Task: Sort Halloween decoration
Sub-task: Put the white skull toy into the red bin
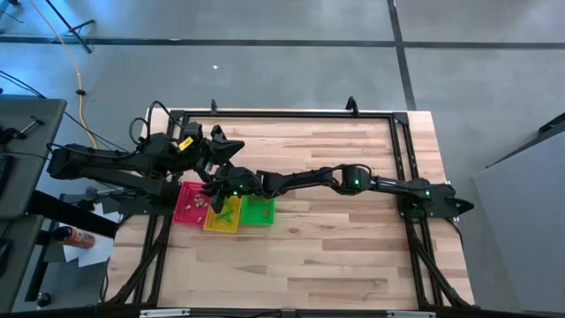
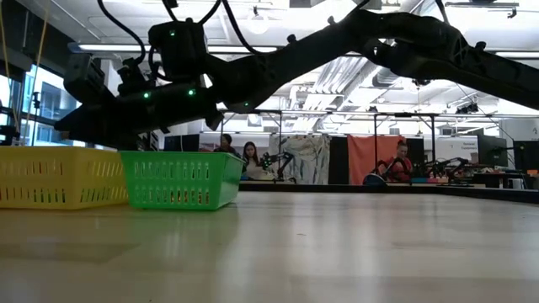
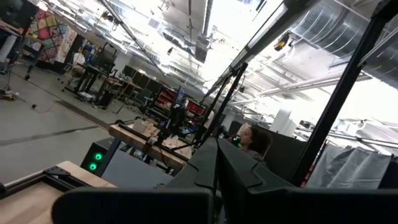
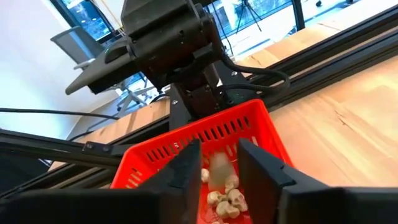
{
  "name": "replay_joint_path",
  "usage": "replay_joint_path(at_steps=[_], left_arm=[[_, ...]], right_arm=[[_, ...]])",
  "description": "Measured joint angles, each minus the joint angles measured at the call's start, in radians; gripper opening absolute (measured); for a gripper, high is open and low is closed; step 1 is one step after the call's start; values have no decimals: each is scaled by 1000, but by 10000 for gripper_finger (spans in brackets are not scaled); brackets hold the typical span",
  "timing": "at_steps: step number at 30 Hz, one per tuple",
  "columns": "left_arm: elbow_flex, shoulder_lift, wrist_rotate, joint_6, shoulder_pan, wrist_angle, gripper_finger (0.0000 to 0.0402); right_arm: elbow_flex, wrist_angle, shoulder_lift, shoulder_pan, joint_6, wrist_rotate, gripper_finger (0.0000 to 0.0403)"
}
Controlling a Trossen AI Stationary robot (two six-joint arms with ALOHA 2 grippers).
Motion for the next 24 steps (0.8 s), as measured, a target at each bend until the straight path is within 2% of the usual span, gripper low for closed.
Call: replay_joint_path(at_steps=[8, 12, 18, 21, 24], left_arm=[[0, 0, 0, 0, 0, 0, 0], [0, 0, 1, 1, 0, 0, 0], [0, 0, 6, 1, 0, 0, 0], [0, 0, 7, -12, 0, 0, 0], [0, 0, 8, -17, 0, 0, 0]], right_arm=[[0, 0, 0, -6, 7, -9, 193], [-1, 0, -1, -24, 10, -24, 224], [-1, 60, -4, -52, 56, -89, 219], [-1, 67, -6, -64, 86, -116, 198], [-1, 65, -6, -76, 130, -147, 160]])
